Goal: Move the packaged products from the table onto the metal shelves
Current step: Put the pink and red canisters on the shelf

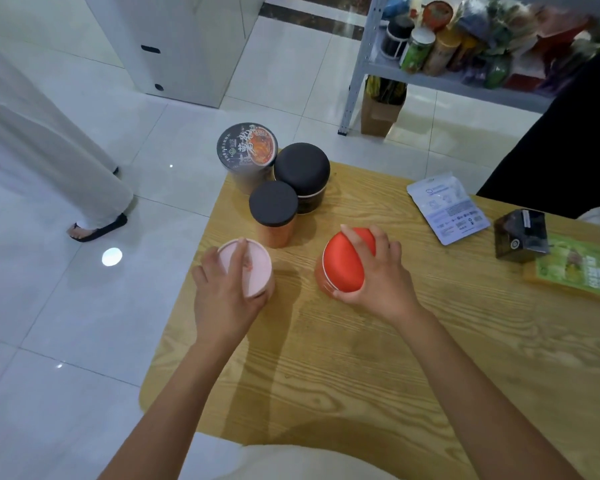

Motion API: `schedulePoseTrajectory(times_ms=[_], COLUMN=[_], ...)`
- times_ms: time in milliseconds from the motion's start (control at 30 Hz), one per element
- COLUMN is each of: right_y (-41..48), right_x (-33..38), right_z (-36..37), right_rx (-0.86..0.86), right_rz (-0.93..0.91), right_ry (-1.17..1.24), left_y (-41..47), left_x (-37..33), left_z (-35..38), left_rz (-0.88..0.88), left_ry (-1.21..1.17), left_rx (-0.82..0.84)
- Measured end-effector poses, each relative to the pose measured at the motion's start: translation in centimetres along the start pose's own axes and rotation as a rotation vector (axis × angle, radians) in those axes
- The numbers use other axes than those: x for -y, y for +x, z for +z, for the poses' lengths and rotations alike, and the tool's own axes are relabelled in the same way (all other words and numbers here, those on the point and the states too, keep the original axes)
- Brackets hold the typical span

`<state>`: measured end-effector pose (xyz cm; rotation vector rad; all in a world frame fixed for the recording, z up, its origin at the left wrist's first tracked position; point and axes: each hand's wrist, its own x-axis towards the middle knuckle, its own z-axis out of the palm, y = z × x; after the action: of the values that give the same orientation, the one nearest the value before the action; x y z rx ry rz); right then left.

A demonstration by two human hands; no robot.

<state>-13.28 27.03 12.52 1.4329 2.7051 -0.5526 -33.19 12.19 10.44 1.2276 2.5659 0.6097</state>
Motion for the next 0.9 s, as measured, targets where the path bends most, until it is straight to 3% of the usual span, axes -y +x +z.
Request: schedulePoseTrajectory(times_ms=[167,267,367,600,700,800,900], right_y=[-0.9,-0.2,-0.1,-4.7,-5.8,-5.1,-3.8], right_x=[-1.7,-2.7,-3.0,-3.7,-2.7,-2.2,-2.8], right_z=[-1.5,-2.8,-3.1,0.3,2.8,3.6,3.5], right_rx=[0.115,0.257,0.312,-0.094,-0.273,-0.313,-0.302], right_rz=[-0.186,-0.359,-0.419,-0.113,0.105,0.302,0.326], right_ry=[0.059,-0.066,-0.183,0.414,0.617,0.863,0.967], left_y=[-2.5,-3.0,-3.1,-3.2,-3.3,-3.3,-3.2], left_x=[-0.7,-1.0,-1.1,-0.9,-0.8,-0.7,-0.7], left_z=[0.6,0.6,0.6,0.6,0.8,0.8,0.7], left_rz=[0.039,0.045,0.058,0.078,0.076,0.088,0.099], left_ry=[-0.019,-0.003,0.000,-0.009,-0.036,-0.084,-0.130], left_rx=[0.031,0.053,0.062,0.042,0.032,0.023,0.021])
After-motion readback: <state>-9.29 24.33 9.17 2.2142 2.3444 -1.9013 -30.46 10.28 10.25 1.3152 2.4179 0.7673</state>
